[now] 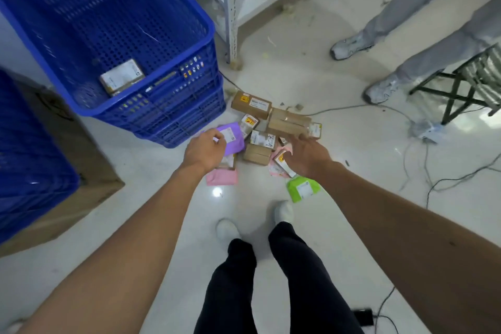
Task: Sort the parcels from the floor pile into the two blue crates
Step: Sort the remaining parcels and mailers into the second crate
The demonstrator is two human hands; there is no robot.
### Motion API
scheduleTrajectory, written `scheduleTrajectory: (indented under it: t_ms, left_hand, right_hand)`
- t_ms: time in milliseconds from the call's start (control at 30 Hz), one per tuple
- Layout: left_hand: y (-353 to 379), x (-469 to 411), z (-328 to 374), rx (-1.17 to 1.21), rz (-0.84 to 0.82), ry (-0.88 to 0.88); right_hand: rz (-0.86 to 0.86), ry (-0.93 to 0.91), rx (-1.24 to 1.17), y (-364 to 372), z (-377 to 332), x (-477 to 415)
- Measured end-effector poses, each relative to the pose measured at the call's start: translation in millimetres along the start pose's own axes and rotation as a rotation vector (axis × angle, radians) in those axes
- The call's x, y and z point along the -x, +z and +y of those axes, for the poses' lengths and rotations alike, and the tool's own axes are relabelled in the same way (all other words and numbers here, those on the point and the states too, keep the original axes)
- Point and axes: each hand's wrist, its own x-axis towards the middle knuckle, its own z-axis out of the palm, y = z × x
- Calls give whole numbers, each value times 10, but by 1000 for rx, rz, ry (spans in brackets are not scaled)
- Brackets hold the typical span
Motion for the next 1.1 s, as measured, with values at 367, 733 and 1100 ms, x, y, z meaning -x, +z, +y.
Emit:
scheduleTrajectory:
  t_ms: [367, 733, 1100]
  left_hand:
    - [1976, -172, 121, 96, -191, -114]
    - [4941, -1335, -312, 147, -255, -282]
    - [6397, -2260, -945, 318, -239, -477]
  right_hand:
    - [-184, 86, 3, 1106, 1473, -449]
    - [-256, 16, 135, 2927, 3132, -2031]
    - [-194, 225, -34, 4386, 3758, -3091]
